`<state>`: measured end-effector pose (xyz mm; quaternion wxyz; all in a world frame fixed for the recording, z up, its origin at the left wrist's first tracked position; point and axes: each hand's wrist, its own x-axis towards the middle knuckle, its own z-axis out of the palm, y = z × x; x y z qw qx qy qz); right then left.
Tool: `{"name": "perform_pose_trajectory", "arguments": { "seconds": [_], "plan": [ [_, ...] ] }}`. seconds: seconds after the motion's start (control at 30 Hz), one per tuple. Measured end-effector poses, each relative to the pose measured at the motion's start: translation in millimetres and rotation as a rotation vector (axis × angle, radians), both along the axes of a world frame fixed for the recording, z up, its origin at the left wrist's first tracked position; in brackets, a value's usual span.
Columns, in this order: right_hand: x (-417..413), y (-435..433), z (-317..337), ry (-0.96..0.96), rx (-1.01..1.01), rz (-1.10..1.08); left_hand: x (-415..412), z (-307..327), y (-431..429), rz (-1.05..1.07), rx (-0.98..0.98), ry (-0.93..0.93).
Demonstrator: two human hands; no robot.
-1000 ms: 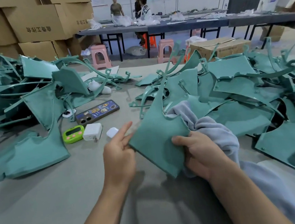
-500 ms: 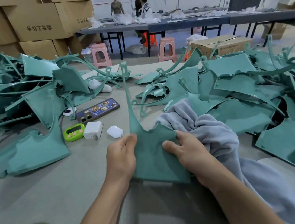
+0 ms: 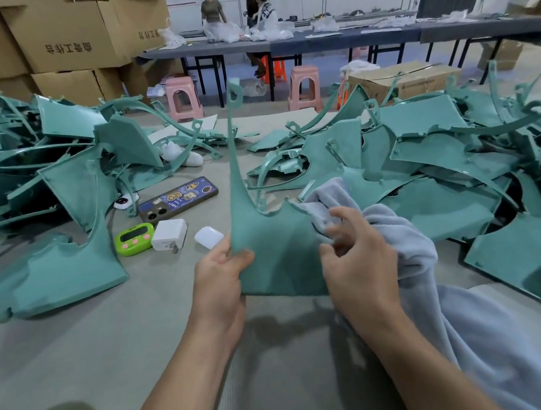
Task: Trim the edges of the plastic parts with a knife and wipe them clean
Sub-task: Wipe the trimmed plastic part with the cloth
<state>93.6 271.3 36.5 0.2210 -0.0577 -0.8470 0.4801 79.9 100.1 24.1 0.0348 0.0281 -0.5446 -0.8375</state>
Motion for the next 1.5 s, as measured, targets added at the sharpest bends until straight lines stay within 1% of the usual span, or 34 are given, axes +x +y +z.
{"name": "perform_pose_trajectory", "arguments": {
  "seconds": [0.03,0.07,0.13,0.17,0.2,0.23,0.27,0.3,0.37,0.4,0.47,0.5,0.53,0.6,0.67,0.7,0.73,0.8,0.87,0.9,0.93,0.97,1.0,1.03,1.07,1.1,1.17,1.2,1.23,1.27,1.3,1.4,1.43,1.5],
  "plan": [
    [2,0,1,0.101,0.076,0.029,-1,1,1,0.061,-0.009,0.017],
    [5,-3,2,0.139,0.132,0.152,0,2,3,0.102,-0.006,0.033],
    [11,-14,2,0.048,0.313,0.461,2,4,4,0.129,0.072,0.029],
    [12,-21,-1,-0.003,0.467,0.553,3,4,2,0.092,0.174,-0.012],
    [12,-28,-5,0.001,0.575,0.572,4,5,0,0.013,0.283,-0.062],
    [10,-31,-7,0.040,0.587,0.538,6,8,-2,-0.076,0.352,-0.105],
    [8,-30,-6,0.104,0.512,0.475,7,9,-5,-0.143,0.365,-0.121],
    [8,-28,-4,0.180,0.383,0.396,8,9,-6,-0.162,0.348,-0.114],
    [7,-23,0,0.236,0.075,0.243,8,6,-6,-0.068,0.218,-0.050],
    [6,-20,1,0.208,-0.137,0.227,6,4,-5,0.024,0.106,-0.011],
    [5,-17,6,0.071,-0.646,0.280,6,3,-3,0.124,-0.096,0.056],
    [6,-16,6,-0.040,-0.834,0.320,6,3,-1,0.105,-0.120,0.069],
    [5,-16,7,-0.149,-0.958,0.349,5,2,0,0.060,-0.087,0.065],
    [5,-16,8,-0.322,-1.028,0.332,7,2,1,-0.046,0.014,0.054],
    [4,-18,5,-0.409,-0.995,0.306,10,5,2,-0.118,0.047,0.041],
    [3,-20,3,-0.428,-0.948,0.297,11,6,2,-0.126,0.067,0.030],
    [3,-20,1,-0.411,-0.844,0.269,11,7,2,-0.116,0.090,0.018],
    [1,-14,-2,-0.249,-0.421,0.145,10,11,0,-0.030,0.124,-0.001],
    [2,-2,3,0.061,-0.010,-0.004,7,13,-6,0.076,0.129,0.000],
    [2,6,7,0.159,0.180,-0.057,6,14,-10,0.113,0.135,-0.004],
    [1,15,8,0.142,0.379,-0.101,5,15,-13,0.142,0.154,-0.010],
    [0,23,8,0.027,0.559,-0.112,4,15,-16,0.166,0.177,-0.011],
    [-2,29,6,-0.139,0.684,-0.096,3,15,-18,0.187,0.199,-0.004],
    [-5,34,6,-0.240,0.753,-0.090,3,16,-18,0.194,0.211,0.009],
    [-7,37,8,-0.281,0.718,-0.091,3,17,-17,0.185,0.210,0.030],
    [-8,39,10,-0.253,0.613,-0.091,3,16,-15,0.171,0.193,0.053],
    [-7,41,13,-0.028,0.249,-0.083,5,16,-11,0.153,0.162,0.092],
    [-4,38,16,0.121,0.099,-0.061,5,15,-9,0.149,0.160,0.102],
    [2,32,21,0.228,0.019,-0.024,5,13,-8,0.137,0.164,0.109],
    [8,21,23,0.285,0.014,0.029,5,13,-6,0.119,0.167,0.116],
    [15,6,23,0.301,0.050,0.104,6,13,-4,0.098,0.168,0.127],
    [27,-40,15,0.306,0.175,0.336,9,13,-1,0.045,0.166,0.141],
    [26,-51,13,0.330,0.193,0.365,9,13,-1,0.040,0.176,0.131],
    [16,-66,14,0.371,0.253,0.311,8,14,-1,0.037,0.230,0.095]
  ]
}}
